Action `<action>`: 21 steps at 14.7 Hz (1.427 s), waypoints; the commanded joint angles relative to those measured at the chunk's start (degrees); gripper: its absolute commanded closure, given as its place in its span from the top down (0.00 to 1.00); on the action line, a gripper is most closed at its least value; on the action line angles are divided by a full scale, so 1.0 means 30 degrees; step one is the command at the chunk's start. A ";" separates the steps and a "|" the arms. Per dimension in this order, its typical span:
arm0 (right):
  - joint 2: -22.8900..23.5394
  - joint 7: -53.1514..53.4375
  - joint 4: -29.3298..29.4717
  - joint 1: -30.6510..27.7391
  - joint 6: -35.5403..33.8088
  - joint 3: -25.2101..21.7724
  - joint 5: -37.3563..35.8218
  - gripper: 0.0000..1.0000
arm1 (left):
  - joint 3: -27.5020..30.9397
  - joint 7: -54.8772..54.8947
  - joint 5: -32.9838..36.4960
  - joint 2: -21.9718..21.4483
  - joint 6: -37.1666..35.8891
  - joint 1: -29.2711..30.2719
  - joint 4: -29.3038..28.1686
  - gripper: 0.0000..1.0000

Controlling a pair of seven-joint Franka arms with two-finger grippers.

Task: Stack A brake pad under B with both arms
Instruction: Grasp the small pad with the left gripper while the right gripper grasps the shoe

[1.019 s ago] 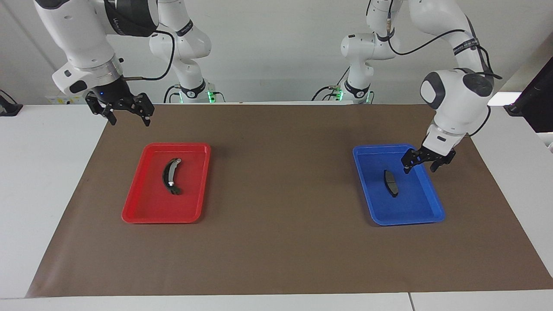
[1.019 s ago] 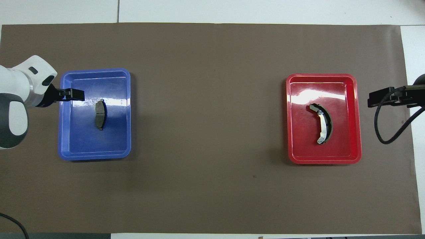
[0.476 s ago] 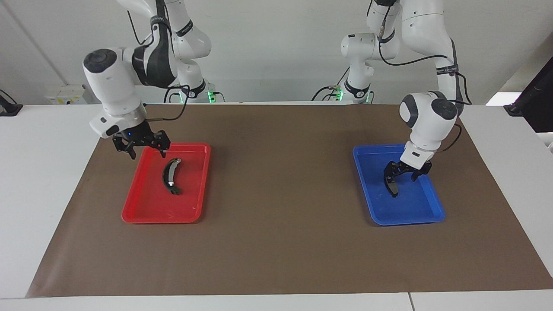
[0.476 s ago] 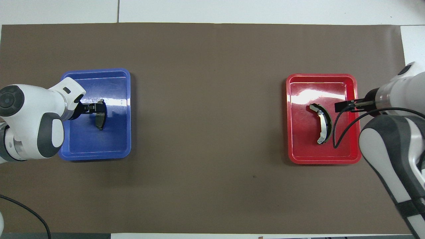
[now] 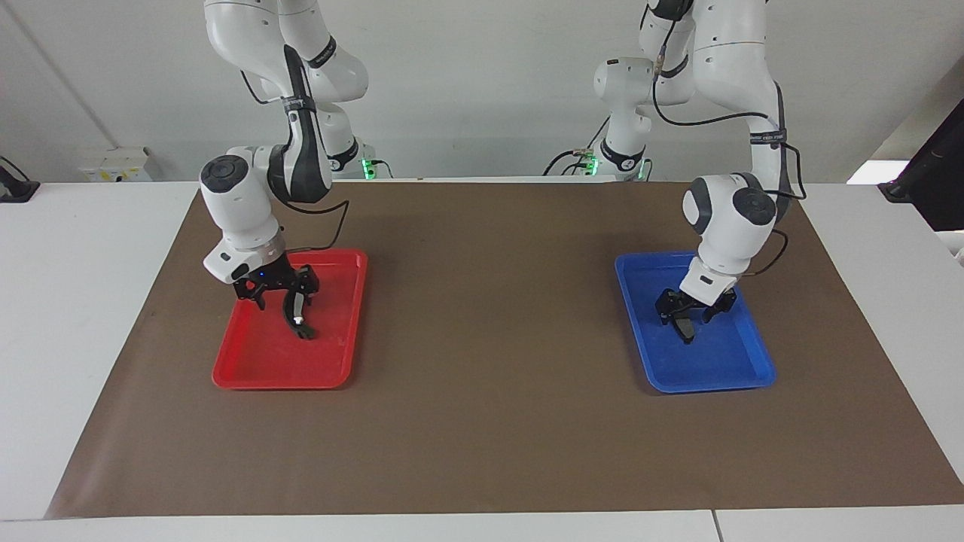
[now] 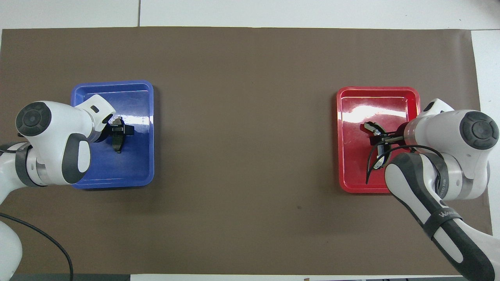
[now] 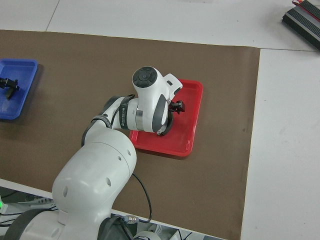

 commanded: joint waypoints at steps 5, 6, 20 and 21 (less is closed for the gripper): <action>0.0520 -0.1278 -0.0682 -0.0598 0.0893 0.0107 0.0379 1.00 | 0.0220 -0.0077 0.0297 -0.1105 -0.2205 -0.0233 0.0173 0.04; 0.0520 -0.1278 -0.0712 -0.0568 0.0893 0.0107 0.0379 1.00 | 0.0220 -0.0077 0.0297 -0.1166 -0.2439 -0.0233 0.0406 0.03; 0.0491 -0.1131 -0.0333 -0.0363 -0.0101 0.0165 0.0438 0.01 | 0.0016 -0.6725 -0.0576 0.0471 -0.3907 -0.7493 0.5271 0.01; 0.0520 -0.1131 -0.0099 -0.0334 -0.0393 0.0194 0.0438 0.00 | -0.0043 -0.7598 -0.1568 0.0851 -0.3616 -0.8311 0.5504 0.01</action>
